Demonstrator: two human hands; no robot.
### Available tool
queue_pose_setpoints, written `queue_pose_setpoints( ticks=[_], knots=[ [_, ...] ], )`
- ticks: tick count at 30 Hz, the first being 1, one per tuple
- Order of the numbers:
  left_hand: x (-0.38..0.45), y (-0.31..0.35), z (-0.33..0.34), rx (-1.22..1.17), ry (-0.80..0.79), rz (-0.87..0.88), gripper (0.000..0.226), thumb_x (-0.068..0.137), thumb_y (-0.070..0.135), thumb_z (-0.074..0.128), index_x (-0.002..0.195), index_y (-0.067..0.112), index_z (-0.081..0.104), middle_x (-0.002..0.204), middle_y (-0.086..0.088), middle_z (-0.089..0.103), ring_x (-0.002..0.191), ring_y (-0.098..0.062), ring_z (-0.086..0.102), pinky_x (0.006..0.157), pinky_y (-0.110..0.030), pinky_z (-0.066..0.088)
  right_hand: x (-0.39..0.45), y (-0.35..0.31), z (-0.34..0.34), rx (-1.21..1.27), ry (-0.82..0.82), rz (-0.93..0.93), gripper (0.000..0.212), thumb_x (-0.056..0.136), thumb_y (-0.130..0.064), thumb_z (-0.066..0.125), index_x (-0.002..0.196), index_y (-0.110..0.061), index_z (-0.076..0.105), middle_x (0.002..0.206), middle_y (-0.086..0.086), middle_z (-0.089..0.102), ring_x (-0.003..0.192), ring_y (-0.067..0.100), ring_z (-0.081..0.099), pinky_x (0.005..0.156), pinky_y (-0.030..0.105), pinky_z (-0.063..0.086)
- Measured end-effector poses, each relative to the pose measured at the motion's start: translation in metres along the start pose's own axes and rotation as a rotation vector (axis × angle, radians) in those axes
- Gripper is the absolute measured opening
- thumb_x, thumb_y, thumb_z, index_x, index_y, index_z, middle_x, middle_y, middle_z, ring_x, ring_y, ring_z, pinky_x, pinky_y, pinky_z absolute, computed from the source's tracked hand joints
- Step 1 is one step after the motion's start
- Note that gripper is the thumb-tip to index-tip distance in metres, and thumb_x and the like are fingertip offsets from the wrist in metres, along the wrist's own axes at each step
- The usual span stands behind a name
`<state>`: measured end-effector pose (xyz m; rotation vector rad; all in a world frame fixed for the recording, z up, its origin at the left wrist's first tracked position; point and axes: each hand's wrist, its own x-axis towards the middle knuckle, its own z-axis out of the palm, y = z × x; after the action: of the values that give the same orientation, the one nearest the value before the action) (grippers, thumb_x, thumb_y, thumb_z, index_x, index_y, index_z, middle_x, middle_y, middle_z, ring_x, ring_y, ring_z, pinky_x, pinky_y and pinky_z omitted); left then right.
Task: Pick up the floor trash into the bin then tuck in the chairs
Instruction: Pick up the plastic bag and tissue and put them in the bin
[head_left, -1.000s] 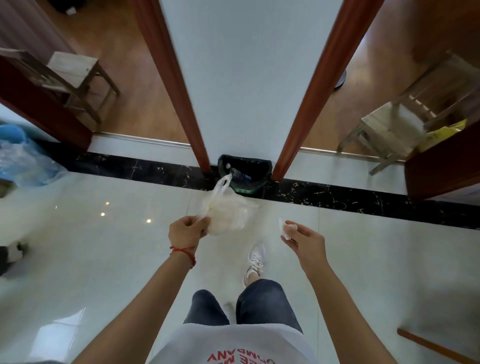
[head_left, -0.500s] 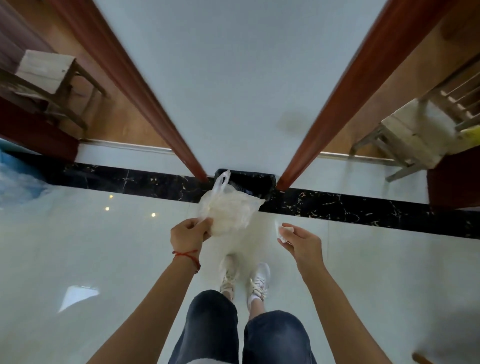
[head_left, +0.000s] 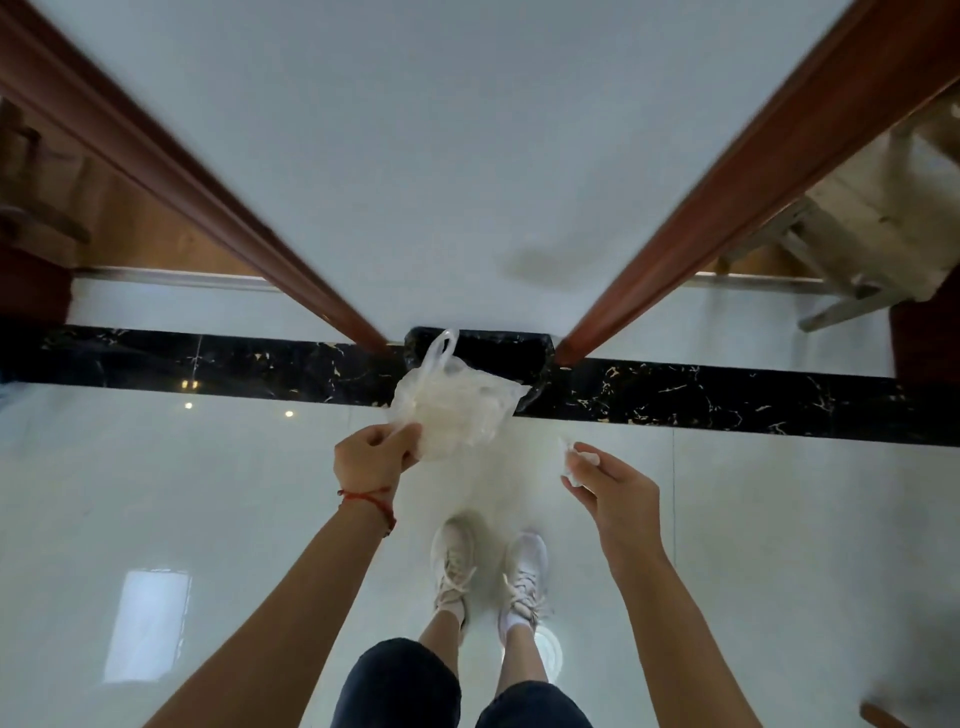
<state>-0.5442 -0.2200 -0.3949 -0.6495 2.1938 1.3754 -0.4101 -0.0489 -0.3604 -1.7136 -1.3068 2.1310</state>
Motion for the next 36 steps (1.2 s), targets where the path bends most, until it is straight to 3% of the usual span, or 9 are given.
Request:
queue_pose_setpoints(
  ticks=[12, 16, 19, 21, 25, 27, 29, 33, 36],
  knots=[
    [0.050, 0.004, 0.054, 0.027, -0.065, -0.056, 0.022, 0.075, 0.009, 0.069, 0.056, 0.012, 0.059, 0.065, -0.007, 0.060, 0.076, -0.030, 0.063, 0.065, -0.028, 0.057, 0.031, 0.006, 0.006, 0.011, 0.025, 0.017, 0.011, 0.079, 0.002, 0.066, 0.080, -0.008, 0.070, 0.073, 0.007, 0.065, 0.063, 0.009, 0.062, 0.069, 0.020, 0.057],
    [0.065, 0.013, 0.069, -0.001, -0.109, -0.075, 0.016, 0.078, 0.009, 0.068, 0.064, 0.011, 0.060, 0.075, -0.011, 0.062, 0.076, -0.027, 0.063, 0.059, -0.022, 0.056, 0.040, 0.007, 0.008, -0.017, 0.030, 0.016, 0.009, 0.078, 0.001, 0.066, 0.076, -0.006, 0.071, 0.073, 0.007, 0.063, 0.066, 0.013, 0.060, 0.077, 0.027, 0.056],
    [0.072, 0.018, 0.072, -0.001, -0.167, -0.096, 0.009, 0.081, 0.015, 0.067, 0.083, 0.006, 0.065, 0.073, -0.010, 0.061, 0.069, -0.021, 0.057, 0.071, -0.030, 0.054, 0.046, 0.006, 0.010, -0.042, 0.034, 0.016, 0.009, 0.078, -0.001, 0.067, 0.069, -0.003, 0.069, 0.073, 0.011, 0.057, 0.069, 0.016, 0.054, 0.082, 0.031, 0.054],
    [0.077, 0.017, 0.069, 0.058, -0.179, -0.093, 0.021, 0.083, 0.021, 0.065, 0.095, 0.004, 0.065, 0.083, -0.011, 0.062, 0.079, -0.023, 0.058, 0.081, -0.036, 0.052, 0.050, 0.007, 0.013, -0.035, 0.030, 0.006, 0.015, 0.077, 0.000, 0.067, 0.066, -0.010, 0.070, 0.073, 0.012, 0.056, 0.069, 0.018, 0.053, 0.077, 0.028, 0.055],
    [0.073, 0.009, 0.060, 0.306, -0.212, 0.104, 0.035, 0.086, 0.027, 0.059, 0.113, 0.006, 0.061, 0.110, -0.012, 0.065, 0.106, -0.025, 0.058, 0.095, -0.030, 0.043, 0.060, 0.014, 0.017, -0.085, 0.038, -0.030, 0.010, 0.077, 0.001, 0.067, 0.070, -0.006, 0.070, 0.070, 0.011, 0.055, 0.066, 0.018, 0.051, 0.067, 0.019, 0.056],
    [0.067, 0.003, 0.054, 0.452, -0.220, 0.275, 0.040, 0.086, 0.025, 0.059, 0.120, 0.005, 0.057, 0.117, -0.012, 0.063, 0.108, -0.025, 0.057, 0.092, -0.027, 0.039, 0.066, 0.018, 0.020, -0.184, 0.031, -0.080, 0.012, 0.077, -0.001, 0.067, 0.069, 0.006, 0.065, 0.067, 0.012, 0.051, 0.064, 0.019, 0.046, 0.067, 0.024, 0.053],
    [0.063, -0.004, 0.047, 0.586, -0.258, 0.458, 0.042, 0.086, 0.025, 0.059, 0.122, 0.005, 0.054, 0.122, -0.013, 0.059, 0.113, -0.028, 0.054, 0.097, -0.033, 0.041, 0.073, 0.023, 0.027, -0.281, 0.003, -0.130, 0.020, 0.078, -0.004, 0.066, 0.069, 0.012, 0.058, 0.063, 0.012, 0.047, 0.063, 0.020, 0.043, 0.067, 0.031, 0.046],
    [0.060, -0.018, 0.031, 0.891, -0.292, 0.725, 0.045, 0.088, 0.028, 0.054, 0.126, 0.004, 0.051, 0.131, -0.017, 0.053, 0.124, -0.034, 0.046, 0.105, -0.045, 0.034, 0.092, 0.031, 0.047, -0.471, -0.010, -0.184, 0.019, 0.075, -0.010, 0.066, 0.058, -0.005, 0.060, 0.054, 0.002, 0.051, 0.059, 0.017, 0.045, 0.068, 0.032, 0.042],
    [0.059, -0.021, 0.021, 1.020, -0.269, 0.818, 0.051, 0.085, 0.036, 0.042, 0.124, 0.005, 0.052, 0.129, -0.017, 0.056, 0.123, -0.036, 0.048, 0.102, -0.048, 0.036, 0.103, 0.032, 0.065, -0.534, -0.001, -0.237, 0.007, 0.076, -0.012, 0.069, 0.077, -0.005, 0.069, 0.061, 0.005, 0.063, 0.062, 0.026, 0.054, 0.071, 0.032, 0.046]
  ],
)
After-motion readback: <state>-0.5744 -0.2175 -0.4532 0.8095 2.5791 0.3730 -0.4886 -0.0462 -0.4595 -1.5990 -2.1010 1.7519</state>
